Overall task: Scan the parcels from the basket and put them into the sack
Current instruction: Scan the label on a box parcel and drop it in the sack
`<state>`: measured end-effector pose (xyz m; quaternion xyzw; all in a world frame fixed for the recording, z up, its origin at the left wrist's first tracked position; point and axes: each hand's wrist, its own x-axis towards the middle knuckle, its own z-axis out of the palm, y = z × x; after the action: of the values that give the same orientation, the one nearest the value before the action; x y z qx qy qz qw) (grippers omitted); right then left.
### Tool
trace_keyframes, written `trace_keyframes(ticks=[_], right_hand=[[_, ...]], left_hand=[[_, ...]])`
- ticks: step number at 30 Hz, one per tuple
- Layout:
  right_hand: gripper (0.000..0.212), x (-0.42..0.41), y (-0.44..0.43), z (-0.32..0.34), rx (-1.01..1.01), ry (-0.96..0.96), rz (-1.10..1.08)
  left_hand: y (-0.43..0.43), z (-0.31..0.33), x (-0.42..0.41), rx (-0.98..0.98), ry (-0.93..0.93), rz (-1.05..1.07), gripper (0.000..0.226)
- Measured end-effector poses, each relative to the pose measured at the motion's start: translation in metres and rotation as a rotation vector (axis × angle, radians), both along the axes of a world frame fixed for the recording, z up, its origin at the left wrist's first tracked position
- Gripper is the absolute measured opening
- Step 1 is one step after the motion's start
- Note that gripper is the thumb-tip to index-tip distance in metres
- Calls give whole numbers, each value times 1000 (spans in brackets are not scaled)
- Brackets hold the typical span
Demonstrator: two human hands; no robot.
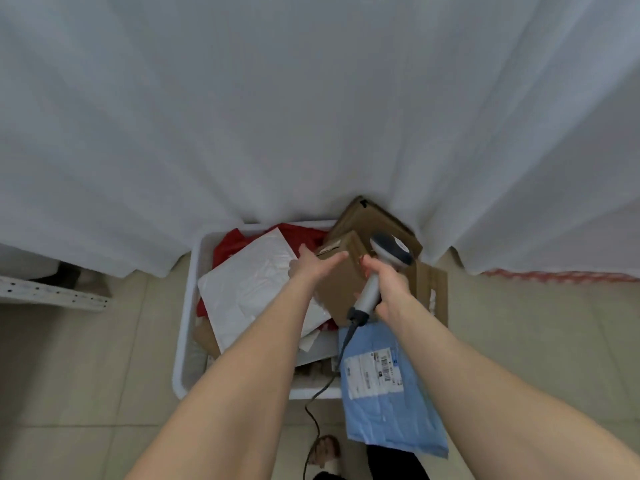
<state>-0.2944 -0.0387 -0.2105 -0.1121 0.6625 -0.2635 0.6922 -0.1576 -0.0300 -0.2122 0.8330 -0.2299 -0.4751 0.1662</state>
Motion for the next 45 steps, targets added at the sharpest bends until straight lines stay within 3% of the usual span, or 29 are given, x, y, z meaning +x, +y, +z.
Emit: trace_keyframes(ticks=[5,11,16,26,35,40,45], right_hand=[[61,-5,-28,-48,4,-29,24],[55,-5,-29,-43,41,-97,67],[53,2,-21,14,35,-92,39],[59,46,-6,213,3,-144,21],[65,45,21,322,-38,-227,-40],[56,45,38,356,-118,-213,-84],[43,39,50,381,-193,-143,-28]], left_hand=[[-29,-50,-7,95,43,79,121],[-35,-44,0,80,21,157,101],[-23,30,36,-117,-19,279,95],[21,248,85,-406,-36,72,94],[57,379,100,-422,6,-156,114],[68,425,93,-365,130,52,83],[90,455,84,-160,236,190,73]])
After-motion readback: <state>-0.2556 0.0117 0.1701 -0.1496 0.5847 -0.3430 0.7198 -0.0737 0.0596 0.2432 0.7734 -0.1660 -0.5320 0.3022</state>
